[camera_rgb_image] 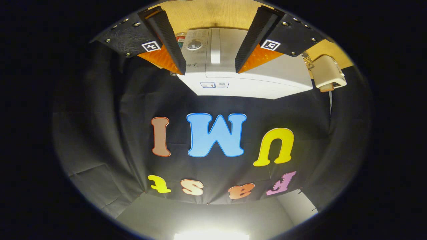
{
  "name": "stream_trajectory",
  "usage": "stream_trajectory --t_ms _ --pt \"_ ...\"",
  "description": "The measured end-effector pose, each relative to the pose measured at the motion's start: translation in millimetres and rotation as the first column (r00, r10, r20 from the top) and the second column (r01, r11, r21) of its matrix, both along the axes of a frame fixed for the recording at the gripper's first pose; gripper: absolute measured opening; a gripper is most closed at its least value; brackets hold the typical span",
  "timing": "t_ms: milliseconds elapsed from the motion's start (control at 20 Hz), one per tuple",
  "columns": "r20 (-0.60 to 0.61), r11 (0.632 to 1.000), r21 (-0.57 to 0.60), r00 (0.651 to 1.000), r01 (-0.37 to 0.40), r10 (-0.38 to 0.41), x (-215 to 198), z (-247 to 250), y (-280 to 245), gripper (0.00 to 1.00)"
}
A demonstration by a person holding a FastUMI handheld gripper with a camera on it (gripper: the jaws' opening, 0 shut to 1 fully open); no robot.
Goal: Open the microwave, put the food inside, and close the microwave door.
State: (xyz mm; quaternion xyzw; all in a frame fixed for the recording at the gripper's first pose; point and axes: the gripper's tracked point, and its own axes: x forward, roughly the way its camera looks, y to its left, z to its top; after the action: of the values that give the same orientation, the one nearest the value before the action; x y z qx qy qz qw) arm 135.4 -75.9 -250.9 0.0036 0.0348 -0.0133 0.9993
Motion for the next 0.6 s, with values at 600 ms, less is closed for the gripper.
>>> stream_trajectory --t_ms 600 --pt "-0.104 0.998 0.058 0.994 -0.017 0.022 69.6 -108.9 -8.9 0.93"
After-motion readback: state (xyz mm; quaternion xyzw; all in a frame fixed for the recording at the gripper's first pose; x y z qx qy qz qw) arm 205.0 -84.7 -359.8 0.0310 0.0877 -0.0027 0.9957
